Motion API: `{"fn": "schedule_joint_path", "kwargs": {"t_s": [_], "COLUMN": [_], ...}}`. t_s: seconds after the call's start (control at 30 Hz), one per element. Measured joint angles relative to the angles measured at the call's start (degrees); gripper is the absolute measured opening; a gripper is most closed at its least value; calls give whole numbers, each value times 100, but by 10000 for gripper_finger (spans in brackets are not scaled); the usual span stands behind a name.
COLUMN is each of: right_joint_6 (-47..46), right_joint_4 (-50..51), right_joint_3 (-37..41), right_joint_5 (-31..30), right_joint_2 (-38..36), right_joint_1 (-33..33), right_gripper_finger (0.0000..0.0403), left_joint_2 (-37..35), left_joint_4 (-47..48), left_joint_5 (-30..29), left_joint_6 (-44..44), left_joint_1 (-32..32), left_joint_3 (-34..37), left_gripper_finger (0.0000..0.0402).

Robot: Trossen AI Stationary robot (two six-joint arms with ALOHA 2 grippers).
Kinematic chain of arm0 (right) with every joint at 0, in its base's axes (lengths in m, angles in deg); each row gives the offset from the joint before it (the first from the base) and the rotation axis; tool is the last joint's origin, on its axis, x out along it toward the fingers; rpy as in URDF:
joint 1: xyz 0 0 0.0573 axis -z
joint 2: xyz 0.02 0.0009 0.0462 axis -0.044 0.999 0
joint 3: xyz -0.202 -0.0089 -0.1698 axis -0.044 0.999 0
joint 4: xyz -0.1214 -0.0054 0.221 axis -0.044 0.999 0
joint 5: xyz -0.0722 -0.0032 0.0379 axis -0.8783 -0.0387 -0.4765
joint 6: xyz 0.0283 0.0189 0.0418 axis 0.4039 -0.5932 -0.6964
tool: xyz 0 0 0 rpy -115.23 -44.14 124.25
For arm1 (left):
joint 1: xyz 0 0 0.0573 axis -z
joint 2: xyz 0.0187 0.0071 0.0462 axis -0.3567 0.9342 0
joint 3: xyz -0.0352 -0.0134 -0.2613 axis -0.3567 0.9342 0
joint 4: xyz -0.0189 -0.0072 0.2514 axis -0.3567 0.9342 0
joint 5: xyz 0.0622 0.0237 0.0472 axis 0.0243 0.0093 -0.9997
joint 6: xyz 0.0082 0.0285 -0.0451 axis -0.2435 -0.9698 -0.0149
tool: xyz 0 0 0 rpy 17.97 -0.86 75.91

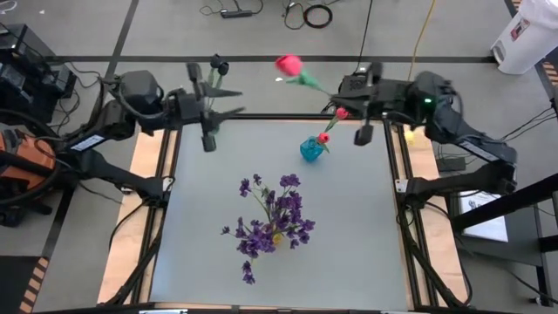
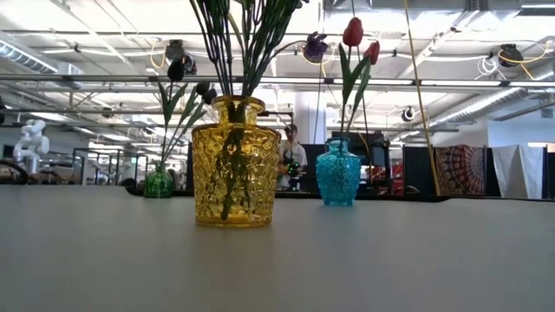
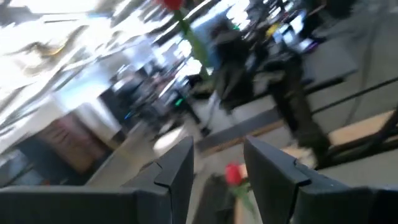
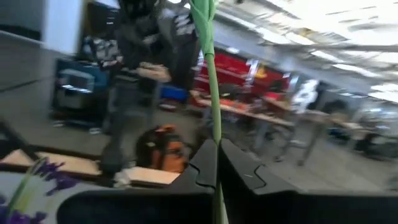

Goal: Sort flowers into vase by color
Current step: Put the pink flower into the blue vase

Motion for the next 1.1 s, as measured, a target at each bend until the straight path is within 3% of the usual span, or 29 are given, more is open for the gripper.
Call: {"fn": "schedule_joint_path", "kwargs": {"t_s": [0.1,0.47,0.77,1.1], "right_joint_6": [-65,-228,-209,-58], "right_joint_4": [-469,-1628,-1477,-1311], "right_joint_3": [2,-9,-9,-7], "right_joint_5": [240,555,800,779], "right_joint_2": [252,630,655,995], "right_joint_1": [-1,4,-158,-178], "right_gripper_finger": [0,0,0,0], "left_joint_2": [202,794,1142,1408], "left_joint_4": [-226,-1502,-2849,-3097], "left_joint_5": [426,1095,1337,2153], "left_joint_6": [3,-1,774,1870], "left_joint_1": [-35,-37,-222,-755], "left_joint_3": [0,9,9,9], "left_gripper_finger": [148,148,148,148]}}
